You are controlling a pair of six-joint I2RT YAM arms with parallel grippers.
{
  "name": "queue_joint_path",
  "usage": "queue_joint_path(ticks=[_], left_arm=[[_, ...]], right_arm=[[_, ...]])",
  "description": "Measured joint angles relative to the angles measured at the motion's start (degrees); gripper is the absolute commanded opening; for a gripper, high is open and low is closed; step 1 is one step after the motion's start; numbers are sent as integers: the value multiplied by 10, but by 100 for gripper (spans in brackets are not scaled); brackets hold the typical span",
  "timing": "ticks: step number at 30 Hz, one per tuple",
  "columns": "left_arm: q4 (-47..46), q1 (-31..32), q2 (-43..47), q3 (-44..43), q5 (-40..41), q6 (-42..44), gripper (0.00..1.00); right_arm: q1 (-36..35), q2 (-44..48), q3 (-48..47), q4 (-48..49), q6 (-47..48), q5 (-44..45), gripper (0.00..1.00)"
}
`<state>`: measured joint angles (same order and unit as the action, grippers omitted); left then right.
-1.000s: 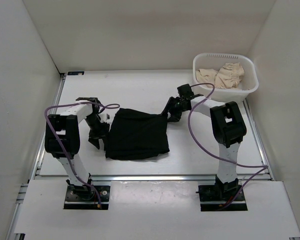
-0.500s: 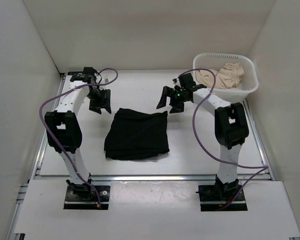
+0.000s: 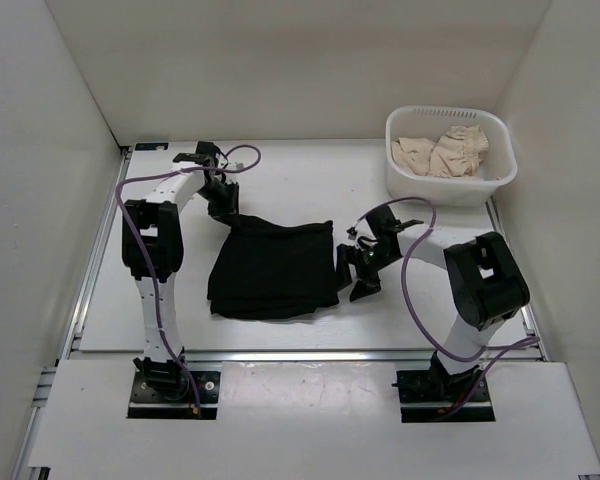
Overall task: Fold and stack the trousers
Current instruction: Fold the trousers
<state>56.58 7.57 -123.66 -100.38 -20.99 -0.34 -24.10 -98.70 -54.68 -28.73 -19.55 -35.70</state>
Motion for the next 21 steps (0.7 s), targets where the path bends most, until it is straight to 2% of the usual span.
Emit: queue_joint_path(ticks=[1, 3, 4, 6, 7, 8, 14, 17, 18, 19, 20, 21], left_arm=[[-1, 0, -5, -8, -1, 0, 14], [-5, 0, -12, -21, -2, 0, 14], [-7, 0, -14, -25, -2, 1, 14], [-10, 0, -16, -32, -2, 1, 14], [-11, 0, -16, -34, 0, 1, 14], [-11, 0, -16, -38, 2, 1, 14], [-14, 0, -26, -68, 34, 1, 23], [-14, 0, -28, -72, 48, 2, 43], [-14, 0, -30, -74, 52, 3, 47], [-14, 0, -31, -76, 54, 2, 55], [-15, 0, -34, -78, 56, 3, 61], [-16, 0, -36, -79, 58, 4, 66]], right_arm=[[-2, -3, 7, 5, 2, -10, 62], [-9, -17, 10, 18, 5, -30, 47], [-12, -27, 9, 26, 5, -39, 31], [-16, -46, 9, 38, 5, -52, 16], [-18, -53, 8, 41, 9, -54, 4], [-20, -57, 8, 43, 12, -55, 0], [-16, -61, 7, 48, 28, -57, 0], [-5, -61, 7, 47, 38, -57, 2], [-1, -61, 6, 45, 42, -57, 9], [6, -61, 4, 40, 47, -56, 18], [13, -61, 0, 32, 53, -56, 47], [20, -61, -6, 24, 54, -53, 59]])
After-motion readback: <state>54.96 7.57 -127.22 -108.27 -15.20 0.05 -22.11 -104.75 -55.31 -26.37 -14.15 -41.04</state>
